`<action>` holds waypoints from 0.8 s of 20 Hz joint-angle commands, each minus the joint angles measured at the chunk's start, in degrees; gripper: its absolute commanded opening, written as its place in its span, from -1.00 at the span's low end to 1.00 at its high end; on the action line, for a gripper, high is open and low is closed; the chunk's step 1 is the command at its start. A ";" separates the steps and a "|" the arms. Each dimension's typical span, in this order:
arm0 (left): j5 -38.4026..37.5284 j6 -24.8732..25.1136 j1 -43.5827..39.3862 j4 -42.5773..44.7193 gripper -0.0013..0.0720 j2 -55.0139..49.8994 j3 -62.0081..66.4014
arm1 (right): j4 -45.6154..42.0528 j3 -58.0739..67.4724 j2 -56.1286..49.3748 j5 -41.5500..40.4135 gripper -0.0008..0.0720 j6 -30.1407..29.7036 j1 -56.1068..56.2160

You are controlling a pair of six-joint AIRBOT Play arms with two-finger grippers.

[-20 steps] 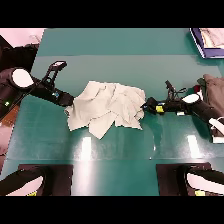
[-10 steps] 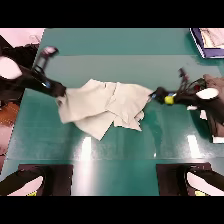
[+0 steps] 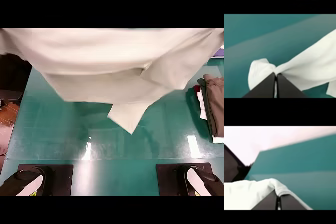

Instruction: Fold the shirts.

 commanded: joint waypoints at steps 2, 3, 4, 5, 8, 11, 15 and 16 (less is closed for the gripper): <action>-1.86 -1.20 0.13 -0.42 -0.90 3.65 11.78 | -0.09 12.31 4.28 6.95 -0.93 1.86 -8.70; -1.03 -1.70 0.13 -0.52 -0.90 4.68 12.98 | -0.09 14.78 4.35 8.74 -0.93 1.92 -10.93; -0.39 -1.70 0.13 -0.76 -0.90 5.68 13.51 | -0.09 17.46 4.28 10.45 -0.93 2.29 -13.29; -0.09 -1.79 0.13 -1.31 -0.90 6.60 13.70 | -0.09 19.78 3.93 11.67 -0.93 2.43 -15.43; -0.81 -2.97 0.13 -4.48 -0.91 7.19 12.98 | -0.07 29.11 0.28 17.35 -0.93 6.03 -20.70; -1.36 -2.93 0.13 -4.90 -0.91 6.54 4.98 | 0.00 38.14 -6.56 24.04 -0.93 10.29 -21.77; -2.54 -2.08 0.13 -4.81 -0.90 0.00 -12.94 | -5.60 35.71 -15.28 31.28 -0.93 14.91 -16.76; -2.34 -0.61 0.13 -4.76 -0.90 -2.64 -16.92 | -11.13 32.30 -17.46 33.33 -0.93 15.41 -12.46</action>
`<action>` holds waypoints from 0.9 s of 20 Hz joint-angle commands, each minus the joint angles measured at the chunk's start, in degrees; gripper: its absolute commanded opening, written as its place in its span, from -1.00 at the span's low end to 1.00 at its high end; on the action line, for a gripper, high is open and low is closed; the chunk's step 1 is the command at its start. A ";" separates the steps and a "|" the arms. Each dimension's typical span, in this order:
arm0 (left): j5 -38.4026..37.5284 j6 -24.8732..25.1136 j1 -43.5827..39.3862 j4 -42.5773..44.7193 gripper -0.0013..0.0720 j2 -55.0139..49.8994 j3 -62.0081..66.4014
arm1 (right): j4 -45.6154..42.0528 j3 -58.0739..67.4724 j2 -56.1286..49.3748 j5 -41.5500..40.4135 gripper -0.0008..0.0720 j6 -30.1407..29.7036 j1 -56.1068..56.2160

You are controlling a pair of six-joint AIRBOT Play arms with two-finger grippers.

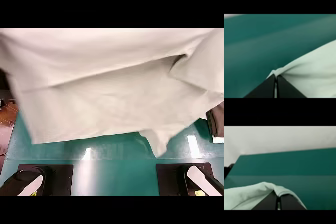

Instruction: Fold the shirts.

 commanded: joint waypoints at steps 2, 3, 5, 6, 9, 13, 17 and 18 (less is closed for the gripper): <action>1.73 2.54 0.04 -0.20 -0.90 -11.08 -17.35 | -20.17 -9.88 -9.94 8.39 -0.93 3.34 14.62; 3.93 2.84 0.04 -0.13 -0.90 -14.91 -20.09 | -25.27 -13.46 -12.48 6.86 -0.93 3.08 19.43; 9.68 4.46 0.04 -0.11 -0.90 -22.82 -21.79 | -32.33 -18.45 -17.57 -1.03 -0.93 2.69 26.97; 13.09 4.44 0.04 -0.13 -0.90 -26.03 -21.79 | -33.86 -20.06 -19.87 -5.68 -0.93 2.71 29.51; 23.85 4.33 0.11 -0.15 -0.90 -32.11 -21.57 | -34.23 -21.55 -26.53 -17.66 -0.93 3.91 33.57; 28.72 3.91 0.11 0.76 0.23 -33.11 -21.46 | -33.62 -21.55 -30.64 -22.14 0.31 4.17 33.46; 17.51 3.89 1.99 5.73 0.18 -32.63 -16.98 | -29.00 -21.62 -29.00 -12.28 -0.14 -2.75 30.16; 13.14 3.61 4.02 5.57 0.18 -32.41 -15.85 | -24.57 -21.64 -28.26 -7.50 -0.14 -7.37 28.89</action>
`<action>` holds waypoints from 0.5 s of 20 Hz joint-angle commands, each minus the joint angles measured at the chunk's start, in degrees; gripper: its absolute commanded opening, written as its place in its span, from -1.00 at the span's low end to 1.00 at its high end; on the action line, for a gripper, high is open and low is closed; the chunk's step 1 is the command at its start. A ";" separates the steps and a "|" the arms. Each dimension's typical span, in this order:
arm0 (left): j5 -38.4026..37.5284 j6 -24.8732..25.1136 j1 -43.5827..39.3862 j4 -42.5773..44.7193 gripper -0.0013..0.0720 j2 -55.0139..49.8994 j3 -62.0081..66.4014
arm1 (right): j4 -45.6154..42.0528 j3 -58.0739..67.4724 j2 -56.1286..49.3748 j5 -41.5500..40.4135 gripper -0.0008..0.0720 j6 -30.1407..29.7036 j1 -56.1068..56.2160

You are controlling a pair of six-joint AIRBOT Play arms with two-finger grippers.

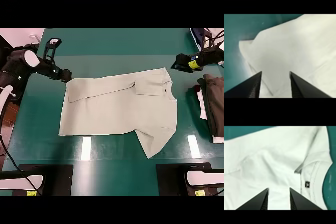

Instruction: Fold the shirts.

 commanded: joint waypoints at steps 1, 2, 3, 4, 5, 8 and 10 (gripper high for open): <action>-11.76 -1.62 5.27 1.40 0.18 0.66 2.75 | 11.08 -0.24 1.36 13.29 -0.14 -10.95 -3.10; -14.99 -1.55 8.33 -1.22 0.18 1.01 2.60 | 14.97 -0.74 2.19 17.75 -0.14 -12.37 -4.07; -17.25 -0.96 11.23 -4.83 0.18 1.66 1.49 | 16.85 -2.38 3.48 19.56 -0.14 -12.76 -4.66; -19.06 0.48 13.92 -9.16 0.18 2.62 -0.74 | 17.07 -4.90 5.18 19.63 -0.14 -12.79 -5.01; -20.39 2.67 16.28 -13.22 0.18 4.02 -4.26 | 17.05 -8.24 7.19 19.08 -0.14 -12.81 -5.07; -21.35 6.32 19.76 -15.85 0.19 9.27 -17.68 | 17.16 -19.10 13.09 15.13 -0.14 -12.92 -5.07; -19.47 6.67 20.17 -15.58 0.19 13.09 -27.36 | 18.08 -25.14 16.39 12.26 -0.14 -12.96 -5.07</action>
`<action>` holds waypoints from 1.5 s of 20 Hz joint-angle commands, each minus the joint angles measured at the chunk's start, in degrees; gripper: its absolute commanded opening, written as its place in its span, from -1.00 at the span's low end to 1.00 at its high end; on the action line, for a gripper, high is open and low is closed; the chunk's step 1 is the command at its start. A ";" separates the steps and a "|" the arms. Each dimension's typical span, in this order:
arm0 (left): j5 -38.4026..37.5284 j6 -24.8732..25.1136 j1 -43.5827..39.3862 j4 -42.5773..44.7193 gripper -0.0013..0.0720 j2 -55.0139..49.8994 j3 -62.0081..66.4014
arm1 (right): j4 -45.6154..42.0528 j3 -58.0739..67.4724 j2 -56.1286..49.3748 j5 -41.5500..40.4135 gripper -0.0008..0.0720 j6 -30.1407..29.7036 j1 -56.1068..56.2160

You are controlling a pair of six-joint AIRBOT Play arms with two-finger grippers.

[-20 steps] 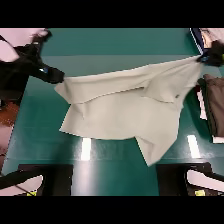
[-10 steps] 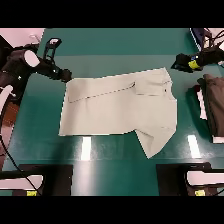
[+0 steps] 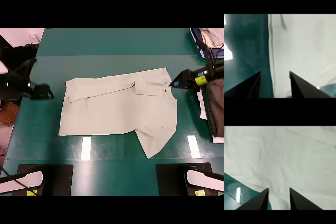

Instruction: Fold the shirts.

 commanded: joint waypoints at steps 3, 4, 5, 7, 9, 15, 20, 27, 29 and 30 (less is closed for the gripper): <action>3.41 2.36 2.40 -2.95 0.18 8.79 -22.95 | 2.19 -13.64 7.96 -4.72 -0.14 -0.96 -0.28; 4.31 2.23 2.40 -2.95 0.19 9.49 -25.92 | 2.16 -14.97 8.87 -5.31 -0.14 -0.94 -0.28; 4.85 2.27 2.40 -3.02 0.19 9.92 -28.15 | 2.16 -15.89 9.55 -5.49 -0.14 -0.96 -0.28; 5.44 2.95 2.40 -3.26 0.19 10.05 -31.01 | 2.14 -16.57 10.47 -5.53 -0.14 -0.94 -0.28; 6.69 3.74 2.40 -4.57 0.19 10.05 -31.95 | 2.23 -16.52 10.54 -5.53 -0.14 -0.94 -0.28; 8.48 3.72 2.23 -7.63 0.18 9.92 -32.00 | 2.01 -16.52 10.54 -4.79 -0.14 -0.92 -0.31; 10.56 4.39 2.25 -8.72 -0.90 9.94 -31.17 | -7.91 -16.59 10.51 -2.95 -0.14 3.43 -0.31; 7.93 4.35 2.23 -8.74 -0.91 10.08 -22.73 | -18.75 -19.96 11.30 2.08 -0.14 4.44 -4.33; 7.39 4.35 2.25 -8.94 -0.90 10.08 -21.81 | -18.64 -26.32 12.92 -0.52 -0.14 4.46 -9.42; 7.45 4.35 2.23 -9.03 -0.90 10.05 -21.81 | -17.73 -30.10 13.88 -2.19 -0.13 4.46 -12.26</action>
